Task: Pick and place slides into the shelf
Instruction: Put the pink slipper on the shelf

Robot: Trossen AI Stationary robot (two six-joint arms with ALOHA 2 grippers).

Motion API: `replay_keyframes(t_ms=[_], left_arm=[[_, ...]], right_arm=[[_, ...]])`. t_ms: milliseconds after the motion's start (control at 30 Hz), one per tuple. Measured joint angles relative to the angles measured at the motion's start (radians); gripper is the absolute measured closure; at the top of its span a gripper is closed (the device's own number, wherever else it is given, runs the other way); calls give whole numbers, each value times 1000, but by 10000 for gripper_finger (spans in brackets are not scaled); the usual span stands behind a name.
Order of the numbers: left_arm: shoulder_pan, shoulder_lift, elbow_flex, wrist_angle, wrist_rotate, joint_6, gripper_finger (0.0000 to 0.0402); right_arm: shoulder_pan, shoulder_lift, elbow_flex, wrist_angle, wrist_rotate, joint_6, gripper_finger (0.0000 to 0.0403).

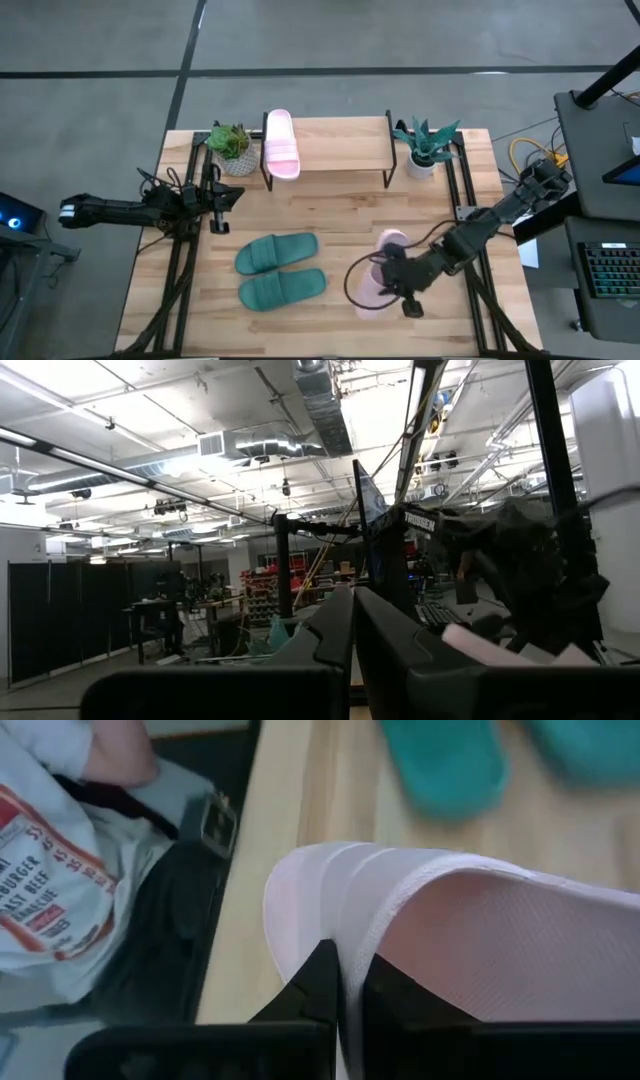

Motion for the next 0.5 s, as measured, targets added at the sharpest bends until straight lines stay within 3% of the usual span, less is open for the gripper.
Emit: replay_keyframes(t_ms=[167,367,500], left_arm=[[0,10,0,-1,37,72,402],[0,84,0,-16,199,222,402],[0,179,22,-16,211,306,389]], right_arm=[[-105,1,90,-35,-41,-231,391],[-260,6,179,-121,-51,-378,391],[-374,6,212,-135,-102,-454,391]])
